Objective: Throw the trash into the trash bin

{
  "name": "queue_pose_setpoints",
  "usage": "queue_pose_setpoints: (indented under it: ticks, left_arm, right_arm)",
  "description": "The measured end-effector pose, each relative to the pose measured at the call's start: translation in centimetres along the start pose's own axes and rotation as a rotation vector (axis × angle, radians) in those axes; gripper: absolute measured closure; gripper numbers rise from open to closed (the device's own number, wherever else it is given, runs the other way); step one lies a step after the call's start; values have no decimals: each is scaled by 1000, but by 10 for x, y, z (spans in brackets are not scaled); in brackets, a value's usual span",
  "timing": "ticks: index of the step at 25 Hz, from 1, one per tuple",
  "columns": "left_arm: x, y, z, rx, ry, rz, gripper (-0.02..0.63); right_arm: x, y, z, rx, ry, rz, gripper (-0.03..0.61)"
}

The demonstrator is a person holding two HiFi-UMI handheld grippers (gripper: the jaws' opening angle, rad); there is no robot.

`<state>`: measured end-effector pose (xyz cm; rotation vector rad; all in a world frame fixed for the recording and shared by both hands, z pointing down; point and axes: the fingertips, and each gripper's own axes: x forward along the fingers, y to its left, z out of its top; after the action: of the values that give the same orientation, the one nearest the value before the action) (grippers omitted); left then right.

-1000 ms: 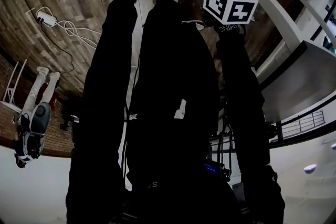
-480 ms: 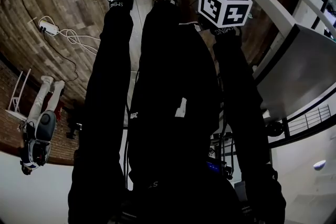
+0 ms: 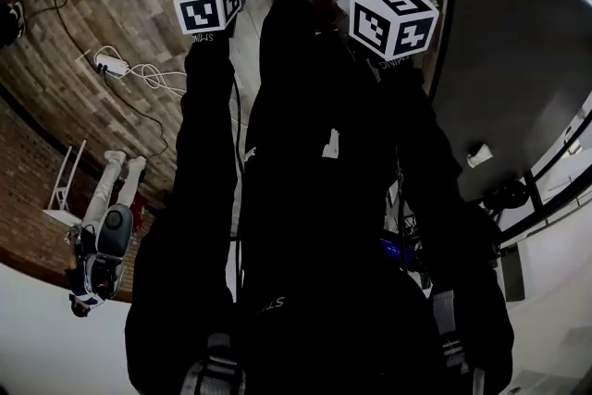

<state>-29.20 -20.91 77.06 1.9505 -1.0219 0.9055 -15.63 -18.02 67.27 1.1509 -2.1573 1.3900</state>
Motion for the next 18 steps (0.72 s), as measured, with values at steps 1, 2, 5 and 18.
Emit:
queue_pose_setpoints:
  ticks: [1,2,5,18]
  left_arm:
    - [-16,-13,15,11,-24,-13,612]
    - [-32,-26,32,19,-52,-28,612]
    - [-82,-79,80,54,-115,-104,612]
    - [-181,-382,159,434,-141,-560,612]
  right_arm:
    - [-18,7,7,10,-23,3,563]
    - [-37,13,16,25,-52,4,563]
    - [-102,30,47,72,-143,-8,563]
    - [-367,4,59,229,-481,-262,563]
